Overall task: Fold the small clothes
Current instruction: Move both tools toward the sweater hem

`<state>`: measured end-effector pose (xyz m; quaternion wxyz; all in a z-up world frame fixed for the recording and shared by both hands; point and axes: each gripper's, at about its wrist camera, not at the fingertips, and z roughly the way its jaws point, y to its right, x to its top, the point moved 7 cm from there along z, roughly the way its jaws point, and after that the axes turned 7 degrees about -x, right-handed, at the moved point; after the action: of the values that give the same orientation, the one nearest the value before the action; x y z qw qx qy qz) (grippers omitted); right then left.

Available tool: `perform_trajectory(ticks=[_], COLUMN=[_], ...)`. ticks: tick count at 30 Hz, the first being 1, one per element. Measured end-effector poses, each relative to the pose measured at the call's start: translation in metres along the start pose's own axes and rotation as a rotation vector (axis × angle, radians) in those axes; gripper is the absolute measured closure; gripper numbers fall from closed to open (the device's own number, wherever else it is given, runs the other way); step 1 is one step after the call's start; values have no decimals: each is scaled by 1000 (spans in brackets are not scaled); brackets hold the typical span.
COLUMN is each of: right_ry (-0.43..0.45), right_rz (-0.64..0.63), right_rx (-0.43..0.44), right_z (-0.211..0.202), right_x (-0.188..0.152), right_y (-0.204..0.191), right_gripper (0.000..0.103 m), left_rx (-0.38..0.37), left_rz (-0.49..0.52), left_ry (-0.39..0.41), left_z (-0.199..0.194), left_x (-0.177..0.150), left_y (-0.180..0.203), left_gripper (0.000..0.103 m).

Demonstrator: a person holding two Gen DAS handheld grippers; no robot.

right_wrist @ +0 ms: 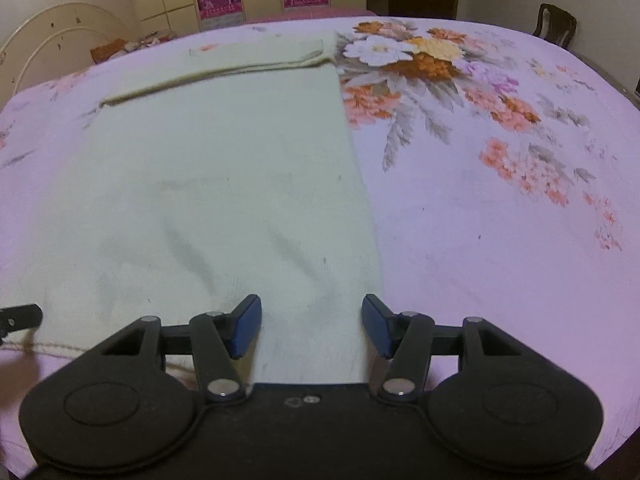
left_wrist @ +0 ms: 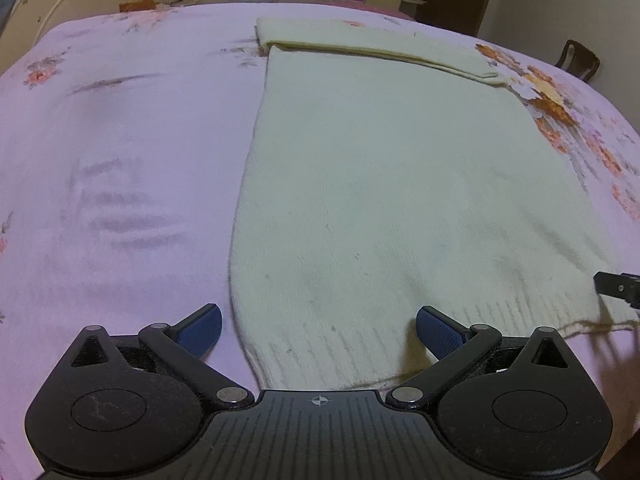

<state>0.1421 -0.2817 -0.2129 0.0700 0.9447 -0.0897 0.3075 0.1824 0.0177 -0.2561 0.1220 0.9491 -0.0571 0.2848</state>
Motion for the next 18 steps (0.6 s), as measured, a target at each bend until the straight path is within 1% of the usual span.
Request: perform_trajectory(ticks=[6,7,9,10,11,12,13,16,18], right_ry=[9,13,2,-2,-2,-1,0,-5,-8], right_rz=[22,29,31,30,27,28,36,74,83], right_rx=[2,-3,-3,-1,3,7,12,30,33], right_z=[-4,-5,-3,-2,-3,-3,-4,-5,-4], right_x=[0,-1,-3,-4,-4,-5,-4,-4,-3], right_y=[3,5,7,6,5,4,4,6,4], right_gripper=[49,49,48,48,48,49,51,52,52], left_rx=[-22,-25,-34,-41,-50,-60,-74,-98,-107], left_rz=[8,11,16,13,5,-4,-17,-48,-41], left_ry=[3,6,17,25,37,44,51,55,59], left_z=[-2,-2,-3,-3,-5,-6,-7,-6,-5], left_x=[-2,-3,-3,-2,-1,0,0,2,3], left_y=[3,4,5,3,1,0,-2,-6,-5], left_gripper=[2,6,10,16,24,28,36,37,44])
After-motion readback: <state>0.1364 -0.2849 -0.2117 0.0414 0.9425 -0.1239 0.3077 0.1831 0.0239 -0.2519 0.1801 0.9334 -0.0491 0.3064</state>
